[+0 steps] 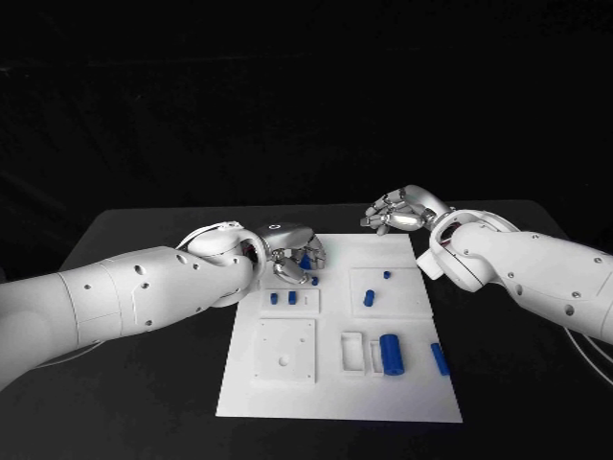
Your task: Assemble the parts on the task board
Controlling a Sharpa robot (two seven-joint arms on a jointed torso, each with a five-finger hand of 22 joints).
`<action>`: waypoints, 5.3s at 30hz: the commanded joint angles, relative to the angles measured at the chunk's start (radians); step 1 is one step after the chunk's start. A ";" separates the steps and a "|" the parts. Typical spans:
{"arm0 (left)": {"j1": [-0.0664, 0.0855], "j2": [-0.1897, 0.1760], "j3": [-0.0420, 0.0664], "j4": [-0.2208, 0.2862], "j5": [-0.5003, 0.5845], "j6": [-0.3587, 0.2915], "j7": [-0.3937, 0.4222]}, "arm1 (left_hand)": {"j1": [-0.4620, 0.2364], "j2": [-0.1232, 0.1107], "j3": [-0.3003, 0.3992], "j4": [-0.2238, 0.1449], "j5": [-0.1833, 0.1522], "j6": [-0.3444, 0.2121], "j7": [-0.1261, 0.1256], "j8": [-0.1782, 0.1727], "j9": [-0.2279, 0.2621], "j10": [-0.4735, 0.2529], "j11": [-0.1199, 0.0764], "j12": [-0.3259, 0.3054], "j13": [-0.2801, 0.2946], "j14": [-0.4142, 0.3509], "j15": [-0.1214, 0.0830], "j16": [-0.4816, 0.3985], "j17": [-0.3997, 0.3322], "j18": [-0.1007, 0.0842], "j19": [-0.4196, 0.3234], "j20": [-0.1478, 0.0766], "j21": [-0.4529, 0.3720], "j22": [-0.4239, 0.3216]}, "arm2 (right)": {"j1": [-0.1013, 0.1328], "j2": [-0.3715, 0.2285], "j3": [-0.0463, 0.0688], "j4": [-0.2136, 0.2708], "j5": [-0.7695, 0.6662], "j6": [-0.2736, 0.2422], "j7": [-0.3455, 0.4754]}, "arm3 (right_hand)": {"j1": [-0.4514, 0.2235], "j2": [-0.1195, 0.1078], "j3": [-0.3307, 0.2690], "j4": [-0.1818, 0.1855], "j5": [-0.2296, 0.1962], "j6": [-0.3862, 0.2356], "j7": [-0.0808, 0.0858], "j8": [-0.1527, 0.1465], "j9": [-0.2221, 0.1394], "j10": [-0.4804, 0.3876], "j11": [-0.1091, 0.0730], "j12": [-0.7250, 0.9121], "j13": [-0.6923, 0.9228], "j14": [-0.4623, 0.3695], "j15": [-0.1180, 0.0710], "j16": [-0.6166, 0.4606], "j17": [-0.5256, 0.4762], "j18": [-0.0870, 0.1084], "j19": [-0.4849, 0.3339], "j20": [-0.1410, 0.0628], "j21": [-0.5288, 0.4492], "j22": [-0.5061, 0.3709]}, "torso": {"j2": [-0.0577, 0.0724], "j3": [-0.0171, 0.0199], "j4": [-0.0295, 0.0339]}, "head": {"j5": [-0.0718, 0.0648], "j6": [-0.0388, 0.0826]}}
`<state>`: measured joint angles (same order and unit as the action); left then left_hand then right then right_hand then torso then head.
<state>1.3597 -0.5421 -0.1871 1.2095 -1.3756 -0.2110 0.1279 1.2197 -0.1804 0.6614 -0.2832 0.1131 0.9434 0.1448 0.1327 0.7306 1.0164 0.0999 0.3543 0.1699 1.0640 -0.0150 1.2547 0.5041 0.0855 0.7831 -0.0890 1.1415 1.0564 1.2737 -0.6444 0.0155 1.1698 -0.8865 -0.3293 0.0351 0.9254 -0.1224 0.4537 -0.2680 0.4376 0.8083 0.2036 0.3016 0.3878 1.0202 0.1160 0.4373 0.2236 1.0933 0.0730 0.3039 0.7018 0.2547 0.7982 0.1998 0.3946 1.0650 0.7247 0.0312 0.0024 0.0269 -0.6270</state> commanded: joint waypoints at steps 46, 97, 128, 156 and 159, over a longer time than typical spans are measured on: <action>-0.034 0.051 0.000 -0.052 -0.076 0.097 -0.063 | -0.036 0.043 -0.015 0.020 -0.001 0.045 -0.014 0.017 -0.044 0.088 -0.019 -0.018 -0.014 0.050 -0.017 0.048 0.015 0.043 0.049 -0.036 0.033 0.018 | 0.000 -0.003 0.001 0.016 -0.001 0.010 0.011 | -0.009 0.001 -0.005 -0.003 0.005 -0.006 0.002 0.005 -0.002 -0.007 0.000 0.006 -0.002 0.000 0.003 -0.004 0.002 0.007 -0.009 -0.001 -0.007 0.001 | -0.001 0.0000 0.0017 | -0.008 -0.012; -0.045 0.042 0.006 -0.064 -0.006 -0.035 -0.023 | -0.049 0.109 0.014 0.016 0.016 0.136 -0.047 0.070 -0.069 0.251 -0.067 -0.069 -0.021 0.158 -0.065 0.091 0.022 0.053 0.126 -0.079 0.070 0.024 | 0.000 0.000 0.001 0.012 -0.001 0.011 0.012 | -0.008 0.002 -0.004 -0.004 0.006 -0.005 0.002 0.006 -0.002 -0.007 -0.001 0.007 -0.003 0.001 0.002 -0.005 0.004 0.007 -0.008 -0.001 -0.007 0.002 | -0.002 -0.0008 0.0017 | -0.007 -0.013; -0.036 -0.115 0.075 0.046 0.096 0.059 -0.061 | -0.049 0.110 0.024 0.013 0.014 0.139 -0.048 0.074 -0.071 0.260 -0.069 -0.080 -0.020 0.163 -0.066 0.088 0.020 0.053 0.132 -0.083 0.069 0.022 | 0.000 -0.013 0.001 0.013 -0.001 0.011 0.010 | -0.008 0.002 -0.004 -0.005 0.006 -0.005 0.001 0.007 -0.002 -0.007 0.000 0.008 -0.004 0.001 0.002 -0.006 0.004 0.007 -0.008 -0.001 -0.008 0.002 | -0.001 -0.0027 0.0036 | -0.004 -0.015; -0.040 -0.114 0.072 0.028 0.104 0.085 -0.067 | -0.049 0.109 0.026 0.012 0.014 0.140 -0.049 0.075 -0.072 0.263 -0.069 -0.083 -0.020 0.163 -0.067 0.087 0.019 0.052 0.132 -0.084 0.068 0.021 | 0.000 -0.013 0.001 0.014 -0.001 0.011 0.010 | -0.008 0.002 -0.004 -0.005 0.006 -0.005 0.001 0.007 -0.003 -0.007 0.000 0.008 -0.005 0.001 0.002 -0.006 0.005 0.007 -0.008 -0.001 -0.008 0.002 | -0.001 -0.0001 0.0011 | 0.000 -0.019; -0.040 -0.115 0.072 0.027 0.104 0.086 -0.068 | -0.049 0.109 0.026 0.012 0.014 0.140 -0.049 0.075 -0.072 0.263 -0.069 -0.083 -0.020 0.163 -0.067 0.087 0.019 0.052 0.132 -0.084 0.068 0.021 | 0.000 -0.013 0.001 0.014 -0.001 0.011 0.010 | -0.008 0.002 -0.004 -0.005 0.006 -0.005 0.001 0.007 -0.003 -0.007 0.000 0.008 -0.005 0.001 0.002 -0.006 0.005 0.007 -0.008 -0.001 -0.008 0.002 | -0.002 0.0002 0.0015 | 0.000 -0.019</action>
<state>1.3200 -0.6576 -0.1152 1.2352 -1.2778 -0.1398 0.0600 1.1676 -0.0803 0.6821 -0.2707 0.1233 1.0739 0.0933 0.2046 0.6574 1.2719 0.0336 0.2740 0.1488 1.2195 -0.0805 1.3403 0.5246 0.0862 0.9079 -0.1210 1.2079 1.0786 1.2738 -0.6569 0.0157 1.1826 -0.8862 -0.3278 0.0364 0.9254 -0.1224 0.4510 -0.2708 0.4376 0.8084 0.2034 0.3049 0.3865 1.0202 0.1161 0.4412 0.2202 1.0933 0.0730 0.3040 0.7052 0.2547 0.7982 0.1998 0.3909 1.0658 0.7232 0.0312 0.0035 0.0275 -0.6455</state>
